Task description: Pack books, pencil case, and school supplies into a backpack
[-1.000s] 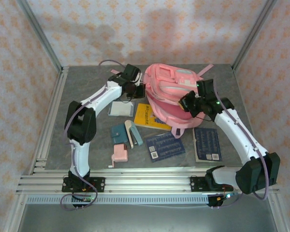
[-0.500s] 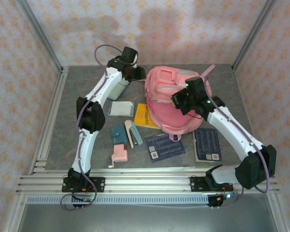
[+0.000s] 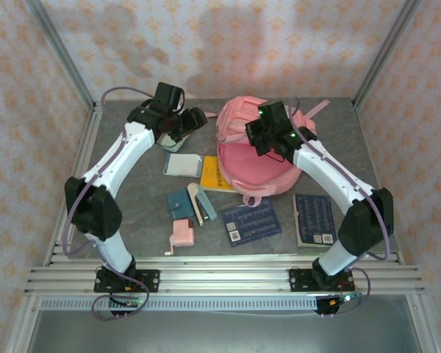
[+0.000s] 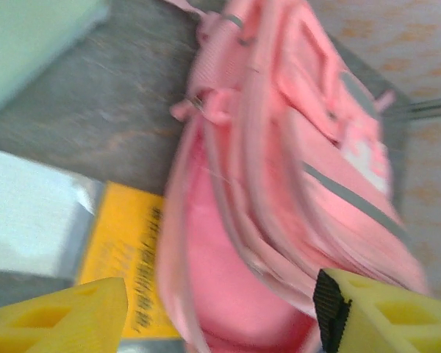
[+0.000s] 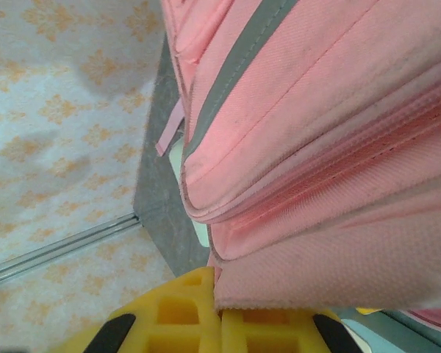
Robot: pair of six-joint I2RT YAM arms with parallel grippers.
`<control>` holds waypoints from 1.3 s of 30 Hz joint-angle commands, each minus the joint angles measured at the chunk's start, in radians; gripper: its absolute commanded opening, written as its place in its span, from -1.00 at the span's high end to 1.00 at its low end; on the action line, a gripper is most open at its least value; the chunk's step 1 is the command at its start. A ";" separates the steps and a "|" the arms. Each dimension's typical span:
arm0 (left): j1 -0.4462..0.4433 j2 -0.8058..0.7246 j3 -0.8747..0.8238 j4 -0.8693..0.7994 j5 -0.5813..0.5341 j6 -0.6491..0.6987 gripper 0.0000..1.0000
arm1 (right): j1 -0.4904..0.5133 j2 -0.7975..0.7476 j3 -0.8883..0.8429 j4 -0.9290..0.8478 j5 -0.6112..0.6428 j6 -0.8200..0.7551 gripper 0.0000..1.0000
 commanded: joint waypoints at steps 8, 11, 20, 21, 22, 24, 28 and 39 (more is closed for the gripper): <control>-0.085 -0.059 -0.120 0.103 0.030 -0.347 -0.66 | 0.000 -0.013 0.031 0.081 0.002 -0.030 1.00; -0.087 -0.119 -0.142 0.008 -0.099 -0.282 -0.66 | 0.000 -0.012 0.034 0.066 0.008 -0.060 1.00; -0.090 -0.216 -0.376 -0.194 -0.257 -0.070 -0.68 | -0.001 0.039 0.076 -0.047 -0.032 -0.146 1.00; -0.091 -0.220 -0.418 -0.186 -0.244 -0.076 -0.68 | -0.001 0.041 0.073 -0.059 -0.029 -0.148 1.00; -0.093 -0.220 -0.449 -0.176 -0.233 -0.085 -0.68 | -0.001 0.040 0.066 -0.061 -0.027 -0.147 1.00; -0.107 -0.218 -0.503 -0.142 -0.211 -0.102 -0.69 | -0.001 0.028 0.045 -0.051 -0.020 -0.140 1.00; -0.158 -0.185 -0.531 -0.095 -0.177 -0.078 -0.68 | -0.001 0.000 0.002 -0.016 -0.018 -0.124 1.00; -0.179 -0.052 -0.537 -0.073 -0.174 -0.087 -0.69 | -0.001 0.000 -0.017 -0.005 -0.041 -0.099 1.00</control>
